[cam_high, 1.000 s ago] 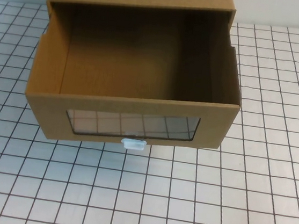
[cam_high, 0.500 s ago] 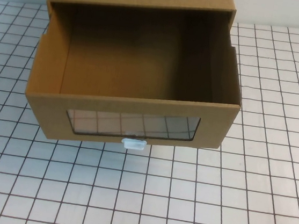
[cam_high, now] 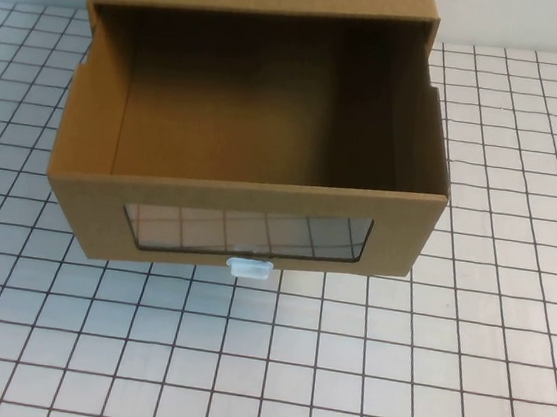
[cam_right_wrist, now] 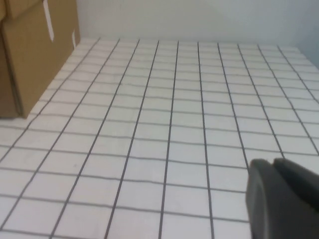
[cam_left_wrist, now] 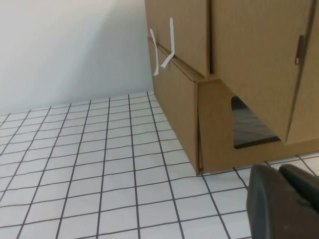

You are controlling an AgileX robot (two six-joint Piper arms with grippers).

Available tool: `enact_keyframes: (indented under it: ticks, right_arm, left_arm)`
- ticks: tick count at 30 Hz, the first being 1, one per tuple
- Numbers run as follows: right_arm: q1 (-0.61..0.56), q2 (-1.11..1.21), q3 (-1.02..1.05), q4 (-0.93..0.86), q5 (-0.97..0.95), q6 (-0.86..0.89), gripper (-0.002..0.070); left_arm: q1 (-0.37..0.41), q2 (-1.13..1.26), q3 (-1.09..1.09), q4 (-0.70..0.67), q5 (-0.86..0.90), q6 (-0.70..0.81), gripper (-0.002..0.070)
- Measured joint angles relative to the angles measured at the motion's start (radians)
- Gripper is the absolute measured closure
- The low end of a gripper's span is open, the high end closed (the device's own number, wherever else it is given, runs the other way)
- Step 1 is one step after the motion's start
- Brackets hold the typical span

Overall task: Open the shoe box
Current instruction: 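Pull the top drawer of the cardboard box fully open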

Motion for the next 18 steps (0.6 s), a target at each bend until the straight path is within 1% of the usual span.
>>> enact_keyframes:
  ticks: [7, 18]
  right_arm:
    - [0.0, -0.002, 0.0, 0.015, 0.122, -0.025, 0.0689]
    - [0.0, -0.002, 0.0, 0.018, 0.135, -0.026, 0.0689]
  left_arm:
    - [0.0, 0.0, 0.0, 0.0, 0.0, 0.0, 0.0677]
    - [0.0, 0.0, 0.0, 0.0, 0.0, 0.0, 0.0677]
